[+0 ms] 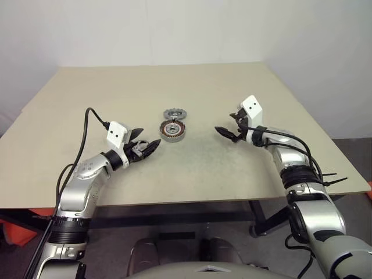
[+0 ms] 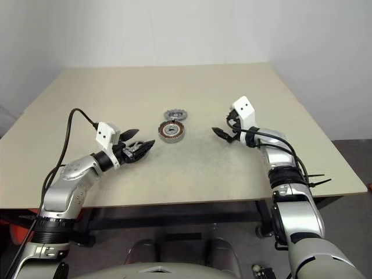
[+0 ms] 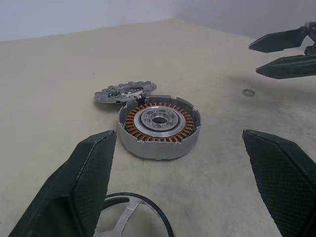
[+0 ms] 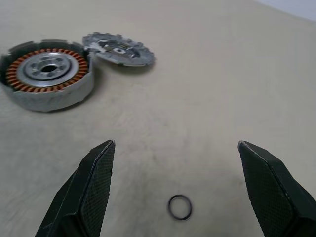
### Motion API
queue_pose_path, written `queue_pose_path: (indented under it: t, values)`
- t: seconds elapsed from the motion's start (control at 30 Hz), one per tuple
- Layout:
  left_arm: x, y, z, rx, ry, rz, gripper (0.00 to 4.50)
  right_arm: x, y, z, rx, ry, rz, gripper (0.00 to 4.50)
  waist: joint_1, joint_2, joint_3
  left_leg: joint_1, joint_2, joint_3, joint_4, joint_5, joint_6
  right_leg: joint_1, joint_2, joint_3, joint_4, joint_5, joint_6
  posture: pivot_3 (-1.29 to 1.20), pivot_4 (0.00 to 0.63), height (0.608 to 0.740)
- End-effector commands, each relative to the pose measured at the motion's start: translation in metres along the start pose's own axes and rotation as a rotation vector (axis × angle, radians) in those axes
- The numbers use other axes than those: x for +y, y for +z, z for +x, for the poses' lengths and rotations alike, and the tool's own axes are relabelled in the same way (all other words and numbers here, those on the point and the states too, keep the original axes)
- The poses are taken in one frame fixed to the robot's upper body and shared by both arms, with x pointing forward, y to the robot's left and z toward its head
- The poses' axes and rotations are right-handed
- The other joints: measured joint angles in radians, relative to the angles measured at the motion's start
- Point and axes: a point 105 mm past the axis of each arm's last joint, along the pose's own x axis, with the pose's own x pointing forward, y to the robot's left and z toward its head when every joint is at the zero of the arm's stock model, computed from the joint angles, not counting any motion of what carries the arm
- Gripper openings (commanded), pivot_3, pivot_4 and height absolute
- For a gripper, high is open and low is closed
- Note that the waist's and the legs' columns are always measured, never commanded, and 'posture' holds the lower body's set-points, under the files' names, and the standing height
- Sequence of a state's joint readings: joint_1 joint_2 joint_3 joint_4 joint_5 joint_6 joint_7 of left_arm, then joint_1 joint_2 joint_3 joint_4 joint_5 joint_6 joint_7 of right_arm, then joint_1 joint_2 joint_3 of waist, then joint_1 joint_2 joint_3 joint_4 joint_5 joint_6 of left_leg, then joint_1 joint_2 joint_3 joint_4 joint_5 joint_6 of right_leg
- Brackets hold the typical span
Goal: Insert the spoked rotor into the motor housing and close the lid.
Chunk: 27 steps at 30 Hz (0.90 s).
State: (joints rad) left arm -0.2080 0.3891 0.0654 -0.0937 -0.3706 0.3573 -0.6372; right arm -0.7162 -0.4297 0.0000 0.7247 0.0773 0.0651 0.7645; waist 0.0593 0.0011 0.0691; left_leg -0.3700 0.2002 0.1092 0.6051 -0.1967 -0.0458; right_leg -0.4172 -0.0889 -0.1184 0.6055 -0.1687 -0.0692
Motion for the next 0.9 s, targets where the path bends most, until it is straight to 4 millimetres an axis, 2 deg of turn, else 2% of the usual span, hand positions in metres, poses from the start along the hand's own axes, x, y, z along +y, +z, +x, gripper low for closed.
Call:
queue_pose_path:
  t: [0.03,0.1,0.2,0.37,0.7,0.9]
  values:
    - [0.000,0.010,-0.001,-0.028,0.006,0.034,4.31,-0.009,0.025,0.004,-0.066,-0.037,-0.028,4.50,-0.003,0.007,0.001,-0.010,-0.002,-0.018,0.005,0.003,0.002,0.004,-0.005,-0.019,-0.001,-0.002,-0.002,0.00,0.000,0.740]
    - [0.000,0.010,-0.002,-0.026,0.010,0.034,4.31,-0.008,0.024,0.004,-0.059,-0.028,-0.042,4.50,0.003,0.012,0.003,-0.021,0.003,-0.030,0.012,0.007,0.003,0.013,-0.010,-0.043,-0.002,-0.003,-0.007,0.00,0.000,0.740]
    - [0.000,0.010,-0.003,-0.025,0.014,0.034,4.31,-0.009,0.023,0.005,-0.051,-0.044,-0.042,4.50,0.030,0.015,0.004,-0.008,0.022,0.000,0.012,0.008,-0.005,0.019,-0.008,-0.039,-0.002,-0.006,-0.002,0.00,0.000,0.740]
    - [0.000,0.009,-0.004,-0.022,0.016,0.034,4.31,-0.009,0.023,0.006,-0.052,-0.043,-0.042,4.50,0.032,0.015,0.004,0.010,0.023,0.014,0.010,0.008,-0.005,0.027,-0.007,-0.027,-0.002,-0.007,0.000,0.00,0.000,0.740]
    - [0.004,0.014,-0.003,-0.019,0.006,0.077,4.31,-0.006,0.020,-0.001,-0.036,0.018,-0.072,4.50,0.026,0.015,0.004,0.017,0.023,0.017,0.006,0.008,-0.005,0.026,-0.003,-0.019,-0.002,-0.007,0.000,0.00,0.000,0.740]
    - [0.013,0.026,0.010,0.030,-0.069,0.188,4.31,-0.001,0.021,-0.004,-0.037,0.056,-0.097,4.50,0.032,0.015,0.004,0.017,0.023,0.018,0.004,0.008,-0.005,0.026,-0.002,-0.018,-0.001,-0.007,0.000,0.00,0.000,0.740]
